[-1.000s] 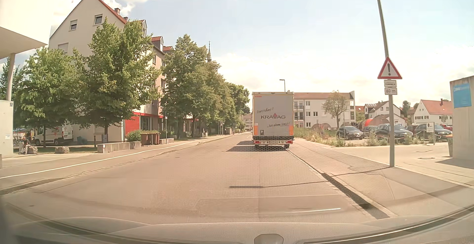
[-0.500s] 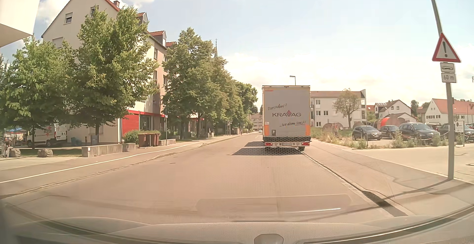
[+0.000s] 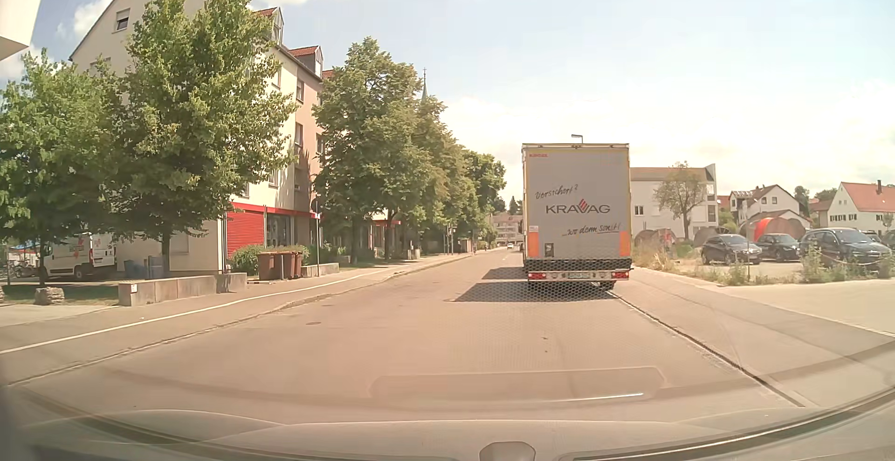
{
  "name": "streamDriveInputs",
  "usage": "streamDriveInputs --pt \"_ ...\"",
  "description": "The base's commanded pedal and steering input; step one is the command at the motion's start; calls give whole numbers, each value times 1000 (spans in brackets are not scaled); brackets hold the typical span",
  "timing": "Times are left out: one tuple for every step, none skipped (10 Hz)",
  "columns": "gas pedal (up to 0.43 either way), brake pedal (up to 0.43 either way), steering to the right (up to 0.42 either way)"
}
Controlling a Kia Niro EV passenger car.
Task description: Follow the waypoints while adhering to traffic rules and regulations
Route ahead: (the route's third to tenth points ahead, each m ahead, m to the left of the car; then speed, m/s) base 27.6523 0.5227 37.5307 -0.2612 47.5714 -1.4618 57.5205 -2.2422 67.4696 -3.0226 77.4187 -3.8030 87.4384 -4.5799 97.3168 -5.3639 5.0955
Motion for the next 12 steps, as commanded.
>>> streamDriveInputs --pt "67 0 -63" --pt "79 0 -65" --pt "98 0 -65" --pt "110 0 -65" --pt "110 0 -66" --pt "118 0 -66" --pt "118 0 -66" --pt "118 0 -66" --pt "118 0 -66" --pt "118 0 -65" --pt "118 0 -61" --pt "118 0 -52"
